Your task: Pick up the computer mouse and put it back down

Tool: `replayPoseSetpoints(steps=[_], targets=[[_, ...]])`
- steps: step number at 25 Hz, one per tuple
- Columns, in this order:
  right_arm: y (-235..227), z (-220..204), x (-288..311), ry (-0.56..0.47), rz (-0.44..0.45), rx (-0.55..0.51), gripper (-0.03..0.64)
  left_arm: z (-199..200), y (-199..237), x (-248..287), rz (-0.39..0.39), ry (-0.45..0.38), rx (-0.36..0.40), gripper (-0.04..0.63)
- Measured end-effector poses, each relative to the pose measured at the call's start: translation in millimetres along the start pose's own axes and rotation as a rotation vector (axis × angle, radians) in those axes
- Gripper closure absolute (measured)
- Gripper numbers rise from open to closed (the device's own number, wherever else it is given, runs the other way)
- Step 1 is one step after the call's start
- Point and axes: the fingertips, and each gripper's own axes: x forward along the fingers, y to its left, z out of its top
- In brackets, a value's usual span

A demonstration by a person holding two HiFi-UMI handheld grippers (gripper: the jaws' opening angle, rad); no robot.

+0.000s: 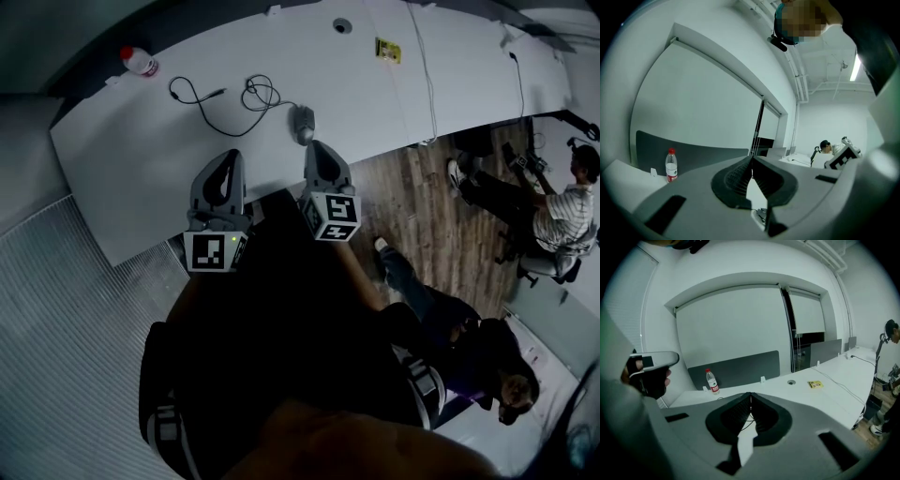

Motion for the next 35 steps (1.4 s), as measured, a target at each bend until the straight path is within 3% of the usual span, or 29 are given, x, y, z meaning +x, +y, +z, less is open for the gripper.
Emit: replayPoseSetpoints(steps=[7, 16, 20, 24, 31, 35], targets=[[-21, -14, 23, 0.050, -0.004, 0.008, 0.615, 16, -6, 25, 0.012, -0.056, -0.010, 0.589], [-42, -38, 56, 0.139, -0.024, 0.000, 0.611, 13, -4, 49, 0.014, -0.034, -0.014, 0.589], [-47, -55, 72, 0.194, -0.018, 0.001, 0.584, 21, -5, 60, 0.005, -0.094, -0.010, 0.589], [-53, -73, 85, 0.239, -0.022, 0.005, 0.570, 2, -4, 64, 0.005, 0.009, -0.014, 0.589], [-59, -94, 105, 0.309, -0.026, 0.003, 0.526, 4, -1, 74, 0.001, 0.007, -0.008, 0.589], [-62, -112, 116, 0.361, -0.028, 0.002, 0.483, 14, 2, 82, 0.017, -0.046, -0.024, 0.589]])
